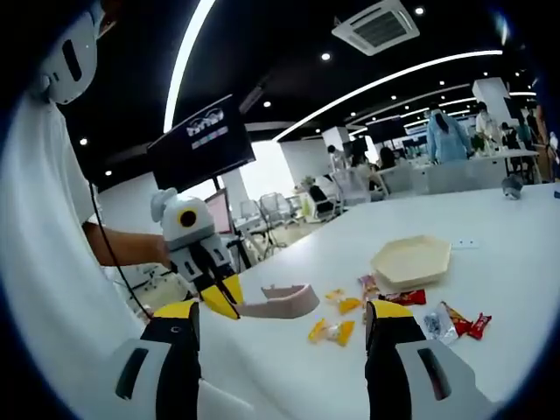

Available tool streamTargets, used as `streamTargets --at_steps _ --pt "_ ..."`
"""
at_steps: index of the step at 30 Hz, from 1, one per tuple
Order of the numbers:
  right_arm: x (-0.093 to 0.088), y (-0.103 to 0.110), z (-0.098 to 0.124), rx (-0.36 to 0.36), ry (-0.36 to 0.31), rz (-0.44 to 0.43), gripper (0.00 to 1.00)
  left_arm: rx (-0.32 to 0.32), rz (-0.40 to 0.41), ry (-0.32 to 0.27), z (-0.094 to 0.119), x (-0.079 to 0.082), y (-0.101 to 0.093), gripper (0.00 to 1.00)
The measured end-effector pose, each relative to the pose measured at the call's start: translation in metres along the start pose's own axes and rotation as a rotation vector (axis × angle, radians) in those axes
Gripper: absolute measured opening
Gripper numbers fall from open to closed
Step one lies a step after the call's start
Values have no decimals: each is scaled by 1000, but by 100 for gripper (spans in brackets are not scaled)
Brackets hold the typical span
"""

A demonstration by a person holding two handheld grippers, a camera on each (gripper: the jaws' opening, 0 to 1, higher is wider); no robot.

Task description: Place the target food into the container with the food tongs after gripping and lifting it, then release it inside without dropping or visibly crushing the food.

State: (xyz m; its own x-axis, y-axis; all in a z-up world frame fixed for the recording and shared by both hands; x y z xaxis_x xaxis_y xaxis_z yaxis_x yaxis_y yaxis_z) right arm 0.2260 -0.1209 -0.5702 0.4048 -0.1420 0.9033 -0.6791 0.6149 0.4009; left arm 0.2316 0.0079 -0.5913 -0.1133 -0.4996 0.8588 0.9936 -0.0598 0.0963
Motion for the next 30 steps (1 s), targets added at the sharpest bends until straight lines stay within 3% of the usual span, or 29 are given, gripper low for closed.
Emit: streamTargets --at_steps 3,10,16,25,27,30 --pt "6 5 -3 53 -24 -19 78 6 -2 -25 6 5 -2 0" --pt "8 11 -16 86 -43 -34 77 13 -14 -37 11 10 -1 0" --pt "8 27 -18 109 -76 -18 74 -36 -12 -69 16 11 -6 0" --pt "20 29 -17 123 -124 -58 74 -101 26 -121 15 15 -5 0" --pt "24 31 -17 138 -147 -58 72 -151 24 -131 13 18 -10 0" --pt "25 30 -18 139 -152 -41 63 -162 31 -129 9 18 -8 0"
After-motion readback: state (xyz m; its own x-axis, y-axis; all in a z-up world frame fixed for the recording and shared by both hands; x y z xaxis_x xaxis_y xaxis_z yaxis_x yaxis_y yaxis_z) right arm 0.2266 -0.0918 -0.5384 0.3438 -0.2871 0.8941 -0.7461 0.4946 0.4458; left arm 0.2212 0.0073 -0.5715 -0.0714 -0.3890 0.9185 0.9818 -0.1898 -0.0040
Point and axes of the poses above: the point that each gripper's makers call its tool centre point, and the gripper's own axes: z roughly backward along the fingers, y roughly to its left, x roughly out of its top, the point moved 4 cm from there along z, roughly backward along the fingers, and after that the axes turned 7 degrees about -z, right-handed, at the moved point
